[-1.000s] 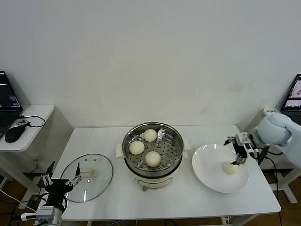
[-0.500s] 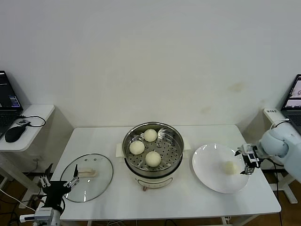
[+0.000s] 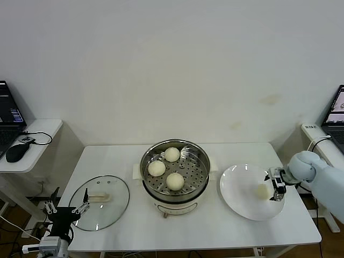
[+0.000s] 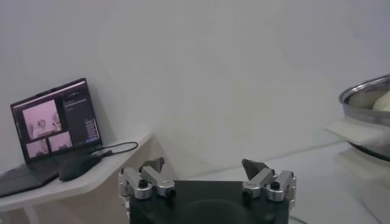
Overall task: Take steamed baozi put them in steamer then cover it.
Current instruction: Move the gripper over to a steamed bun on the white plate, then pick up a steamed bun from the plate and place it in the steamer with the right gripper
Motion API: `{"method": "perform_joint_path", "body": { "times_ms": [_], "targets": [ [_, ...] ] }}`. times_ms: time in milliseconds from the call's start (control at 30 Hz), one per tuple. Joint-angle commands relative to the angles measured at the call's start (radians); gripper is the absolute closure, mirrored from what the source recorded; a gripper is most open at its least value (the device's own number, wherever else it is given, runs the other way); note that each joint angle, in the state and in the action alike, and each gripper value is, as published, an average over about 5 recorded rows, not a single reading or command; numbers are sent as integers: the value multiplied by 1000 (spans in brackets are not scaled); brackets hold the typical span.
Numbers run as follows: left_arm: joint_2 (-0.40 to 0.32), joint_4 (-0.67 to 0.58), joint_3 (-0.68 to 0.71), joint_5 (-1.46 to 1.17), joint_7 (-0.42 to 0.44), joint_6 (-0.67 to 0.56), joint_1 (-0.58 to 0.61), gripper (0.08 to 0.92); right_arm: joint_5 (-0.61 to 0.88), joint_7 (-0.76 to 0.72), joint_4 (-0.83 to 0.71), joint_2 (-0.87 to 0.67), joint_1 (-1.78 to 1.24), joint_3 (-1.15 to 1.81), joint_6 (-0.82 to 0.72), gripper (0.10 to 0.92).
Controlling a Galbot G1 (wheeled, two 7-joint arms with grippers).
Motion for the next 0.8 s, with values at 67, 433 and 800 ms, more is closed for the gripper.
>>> {"method": "perform_joint_path", "body": {
  "times_ms": [67,433,800],
  "targets": [
    [-1,5,1,1,0,0,-1,177,-23,4,-62,65,-24,18,-1,222],
    [-5,6,-2,0,0,-4,5,177,-14,-9,-59,62,-3,16,-2,323],
    [-4,6,0,0,0,-3,0,177,137,-53,99,-68,228,-152,-54,411]
  ]
}}
